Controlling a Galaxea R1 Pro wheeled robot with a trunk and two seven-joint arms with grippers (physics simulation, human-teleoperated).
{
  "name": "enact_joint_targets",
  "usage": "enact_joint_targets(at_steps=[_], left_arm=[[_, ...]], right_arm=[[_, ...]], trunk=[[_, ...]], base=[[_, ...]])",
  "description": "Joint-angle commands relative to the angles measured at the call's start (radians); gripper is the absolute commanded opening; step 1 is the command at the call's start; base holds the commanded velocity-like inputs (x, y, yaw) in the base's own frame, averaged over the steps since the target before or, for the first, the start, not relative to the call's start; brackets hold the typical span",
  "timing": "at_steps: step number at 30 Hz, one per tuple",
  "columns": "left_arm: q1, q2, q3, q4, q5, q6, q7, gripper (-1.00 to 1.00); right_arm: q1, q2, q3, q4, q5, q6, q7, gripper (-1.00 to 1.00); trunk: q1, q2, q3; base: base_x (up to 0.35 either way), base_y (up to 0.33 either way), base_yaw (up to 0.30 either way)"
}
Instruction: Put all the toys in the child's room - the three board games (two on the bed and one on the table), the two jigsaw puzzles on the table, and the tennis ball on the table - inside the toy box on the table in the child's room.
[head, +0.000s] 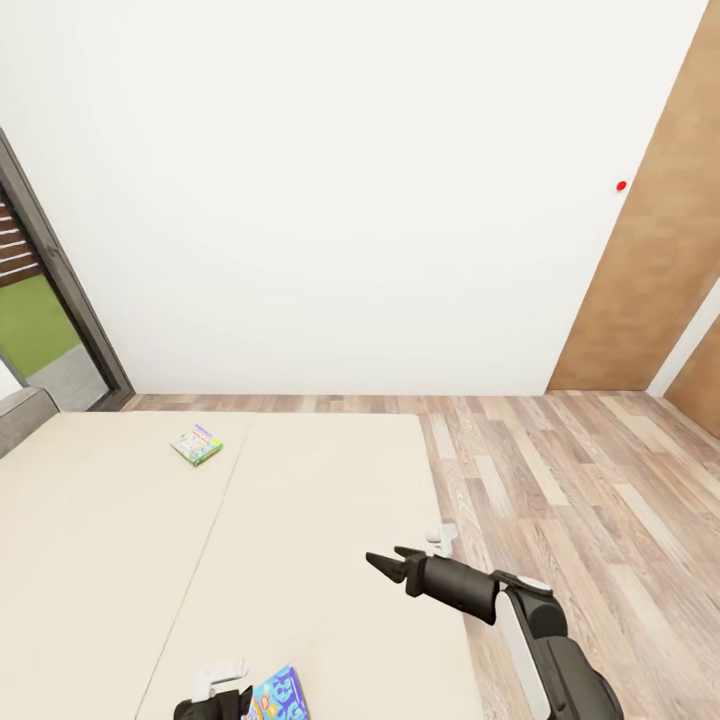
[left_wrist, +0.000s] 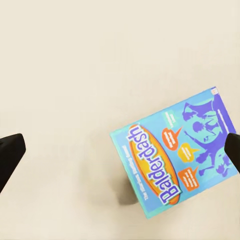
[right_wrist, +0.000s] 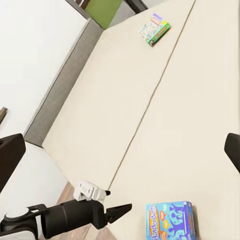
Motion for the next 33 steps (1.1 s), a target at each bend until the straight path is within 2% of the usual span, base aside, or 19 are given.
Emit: enact_joint_targets(at_steps=[1,25,33], left_arm=[[-0.001,0.000,-0.006,0.001,0.010,-0.004,-0.003,1.00],[0.001,-0.002,-0.003,0.005,0.006,-0.022,-0.003,1.00],[0.001,-0.003,-0.003,0.005,0.005,-0.022,-0.002,1.00]], right_arm=[[-0.001,0.001,-0.002,0.002,-0.003,0.006,-0.001,1.00],[-0.001,-0.006,-0.005,0.012,-0.010,0.002,-0.025,1.00],[-0.001,-0.005,-0.005,0.012,-0.008,0.002,-0.026,1.00]], trunk=[[0.000,-0.001,-0.002],[0.000,-0.001,-0.003],[0.000,-0.001,-0.010]], base=[[0.000,0.000,0.044],[0.000,0.000,0.008],[0.000,0.000,0.000]])
